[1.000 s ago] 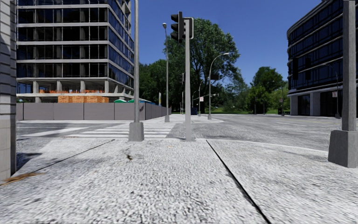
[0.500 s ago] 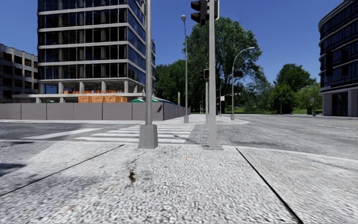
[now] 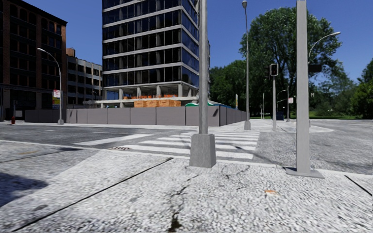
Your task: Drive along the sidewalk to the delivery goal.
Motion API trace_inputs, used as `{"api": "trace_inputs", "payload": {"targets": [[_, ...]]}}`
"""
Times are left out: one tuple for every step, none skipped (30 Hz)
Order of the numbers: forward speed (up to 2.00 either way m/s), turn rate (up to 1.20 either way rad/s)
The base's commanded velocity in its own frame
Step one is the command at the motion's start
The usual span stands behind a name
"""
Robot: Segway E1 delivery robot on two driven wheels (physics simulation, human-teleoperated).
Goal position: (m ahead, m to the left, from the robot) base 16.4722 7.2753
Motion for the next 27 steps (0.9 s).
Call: {"api": "trace_inputs", "payload": {"targets": [[2.00,0.67],[2.00,0.67],[2.00,0.67],[2.00,0.67],[2.00,0.67],[2.00,0.67],[2.00,0.67],[2.00,0.67],[2.00,0.67],[2.00,0.67],[2.00,0.67],[2.00,0.68],[2.00,0.68],[2.00,0.68],[2.00,0.73],[2.00,0.94],[2.00,1.04],[2.00,1.06],[2.00,1.06],[2.00,1.06],[2.00,1.06],[2.00,1.00],[2.00,0.90],[2.00,0.82],[2.00,0.68],[2.00,0.68],[2.00,0.62]]}}
